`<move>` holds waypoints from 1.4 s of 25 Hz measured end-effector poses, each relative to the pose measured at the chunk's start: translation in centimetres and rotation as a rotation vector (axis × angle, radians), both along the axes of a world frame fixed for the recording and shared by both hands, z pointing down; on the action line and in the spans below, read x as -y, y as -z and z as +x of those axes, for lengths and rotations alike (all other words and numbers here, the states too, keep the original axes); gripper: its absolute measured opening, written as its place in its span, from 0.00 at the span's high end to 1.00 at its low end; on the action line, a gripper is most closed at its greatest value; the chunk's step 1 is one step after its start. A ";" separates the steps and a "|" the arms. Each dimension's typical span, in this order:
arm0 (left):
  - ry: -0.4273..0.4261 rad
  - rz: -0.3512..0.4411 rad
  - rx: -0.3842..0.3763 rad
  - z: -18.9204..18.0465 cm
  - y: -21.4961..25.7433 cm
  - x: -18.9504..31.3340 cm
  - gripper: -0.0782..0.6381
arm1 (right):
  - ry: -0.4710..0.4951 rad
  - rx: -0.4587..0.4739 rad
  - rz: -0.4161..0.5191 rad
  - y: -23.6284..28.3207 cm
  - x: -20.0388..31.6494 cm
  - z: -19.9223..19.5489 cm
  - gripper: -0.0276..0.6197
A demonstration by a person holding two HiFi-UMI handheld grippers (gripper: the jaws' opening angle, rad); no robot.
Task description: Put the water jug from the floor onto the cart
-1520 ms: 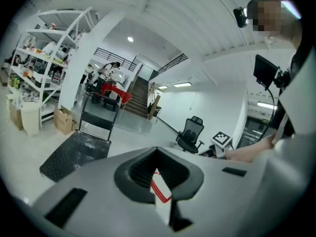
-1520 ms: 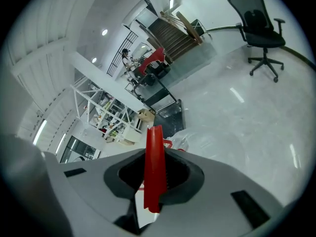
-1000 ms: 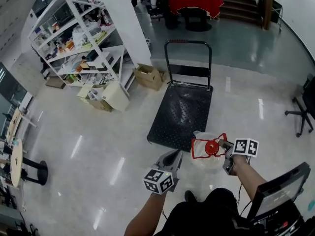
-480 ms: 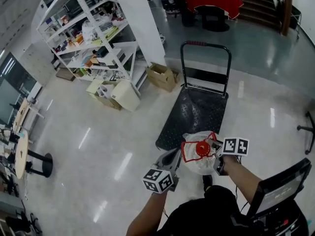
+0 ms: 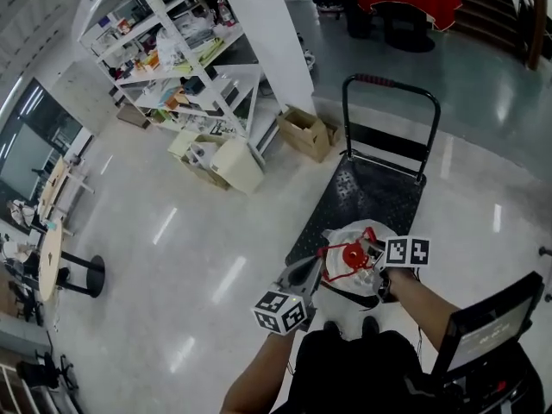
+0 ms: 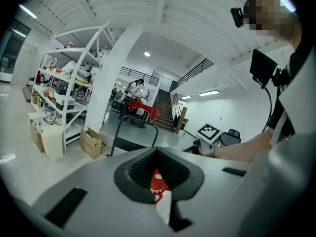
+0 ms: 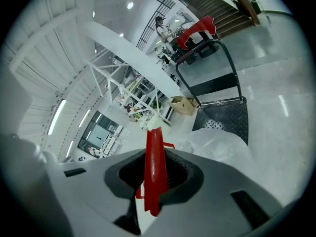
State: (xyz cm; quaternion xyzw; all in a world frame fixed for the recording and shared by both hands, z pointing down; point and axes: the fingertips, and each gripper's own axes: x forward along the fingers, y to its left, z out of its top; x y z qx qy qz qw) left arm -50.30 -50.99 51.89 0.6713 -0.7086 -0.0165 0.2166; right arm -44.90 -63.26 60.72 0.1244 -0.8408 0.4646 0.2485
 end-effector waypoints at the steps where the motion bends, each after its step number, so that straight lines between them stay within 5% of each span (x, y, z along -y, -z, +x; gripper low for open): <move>1: 0.005 -0.001 -0.016 -1.2 -0.3 0.6 0.89 | 0.003 -0.008 0.002 -0.3 0.7 -1.1 0.85; 6: 0.007 -0.029 -0.083 -6.2 -2.8 3.5 0.89 | 0.006 -0.029 0.005 -1.7 4.2 -6.4 0.85; 18: -0.032 -0.131 -0.112 -16.5 -7.4 8.3 0.89 | -0.037 -0.102 -0.055 -7.6 7.8 -15.9 0.85; 35: -0.077 -0.212 -0.170 -17.3 -12.4 7.9 0.89 | -0.087 -0.140 -0.154 -16.6 8.0 -17.0 0.85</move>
